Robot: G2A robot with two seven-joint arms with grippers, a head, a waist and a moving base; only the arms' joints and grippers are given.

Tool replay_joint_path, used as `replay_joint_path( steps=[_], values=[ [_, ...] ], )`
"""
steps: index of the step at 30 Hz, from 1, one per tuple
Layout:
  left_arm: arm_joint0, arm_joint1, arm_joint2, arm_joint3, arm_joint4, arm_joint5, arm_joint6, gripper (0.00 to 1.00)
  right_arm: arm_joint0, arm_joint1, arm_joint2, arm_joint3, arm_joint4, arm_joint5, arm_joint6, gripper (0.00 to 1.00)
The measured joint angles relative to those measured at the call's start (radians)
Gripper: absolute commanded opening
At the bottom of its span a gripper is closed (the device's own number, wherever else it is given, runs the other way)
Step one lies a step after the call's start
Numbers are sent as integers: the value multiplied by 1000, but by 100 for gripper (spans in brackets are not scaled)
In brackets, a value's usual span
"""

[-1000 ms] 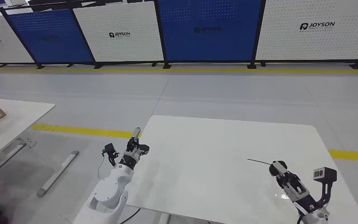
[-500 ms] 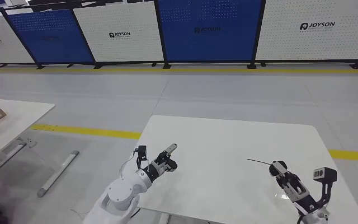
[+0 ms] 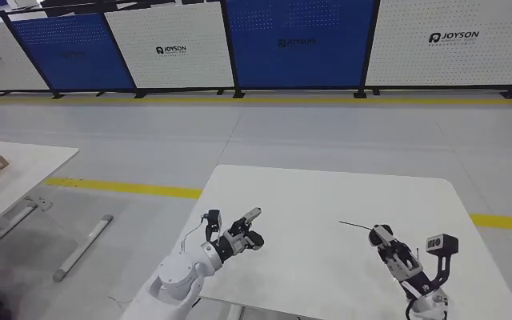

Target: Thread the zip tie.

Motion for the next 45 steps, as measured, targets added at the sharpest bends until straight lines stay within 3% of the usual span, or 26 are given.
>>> replay_joint_path(
  steps=[6,20,29,37,45],
  values=[
    [-62,-11,93,55,13,17,28,100,45,-11,-66,63,-138,23,-17,0],
    [-63,-11,94,56,14,16,29,100,46,-11,-66,62,-140,26,-16,0],
    [-63,-11,94,56,14,16,29,100,118,-27,-181,66,-241,80,27,0],
    [-63,-11,95,56,14,16,29,100,122,-28,-184,68,-240,84,20,0],
    [-72,-18,191,58,-14,30,-39,100,122,-28,-184,68,-240,84,20,0]
  ],
)
